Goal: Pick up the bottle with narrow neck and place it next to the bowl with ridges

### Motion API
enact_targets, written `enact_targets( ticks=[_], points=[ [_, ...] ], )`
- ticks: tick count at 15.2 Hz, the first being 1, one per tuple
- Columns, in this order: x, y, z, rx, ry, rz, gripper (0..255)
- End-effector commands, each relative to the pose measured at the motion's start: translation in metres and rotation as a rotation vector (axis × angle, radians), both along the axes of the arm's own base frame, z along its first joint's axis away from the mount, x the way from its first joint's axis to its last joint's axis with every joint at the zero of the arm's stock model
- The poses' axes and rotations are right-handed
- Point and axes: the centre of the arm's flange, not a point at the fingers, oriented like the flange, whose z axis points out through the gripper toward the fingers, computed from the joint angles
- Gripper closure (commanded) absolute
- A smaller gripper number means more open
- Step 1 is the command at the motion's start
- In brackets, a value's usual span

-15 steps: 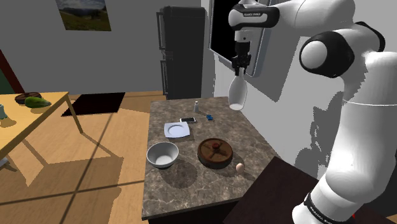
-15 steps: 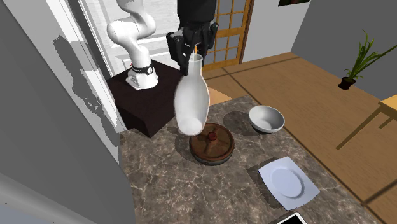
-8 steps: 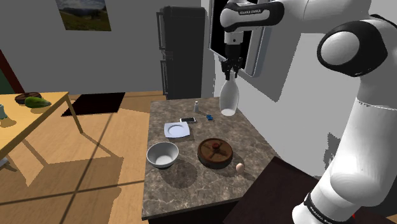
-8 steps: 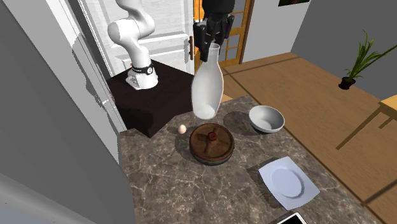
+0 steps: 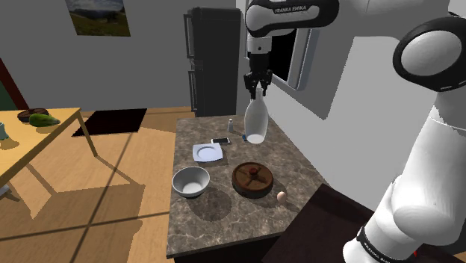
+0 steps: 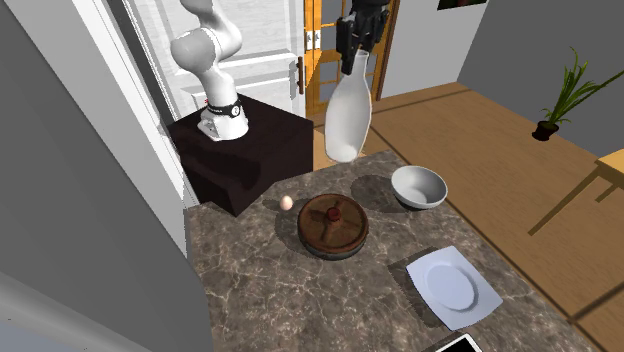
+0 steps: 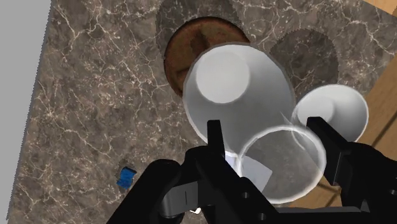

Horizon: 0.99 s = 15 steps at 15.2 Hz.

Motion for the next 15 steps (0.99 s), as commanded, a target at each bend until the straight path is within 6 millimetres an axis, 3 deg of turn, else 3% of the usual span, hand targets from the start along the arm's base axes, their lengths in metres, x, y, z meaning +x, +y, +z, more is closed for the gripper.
enact_targets(
  ticks=[1, 15],
  points=[
    [0.000, 0.027, -0.001, 0.000, 0.000, -0.002, 255],
    [-0.002, 0.211, 0.000, 0.000, 0.000, -0.002, 255]
  ],
)
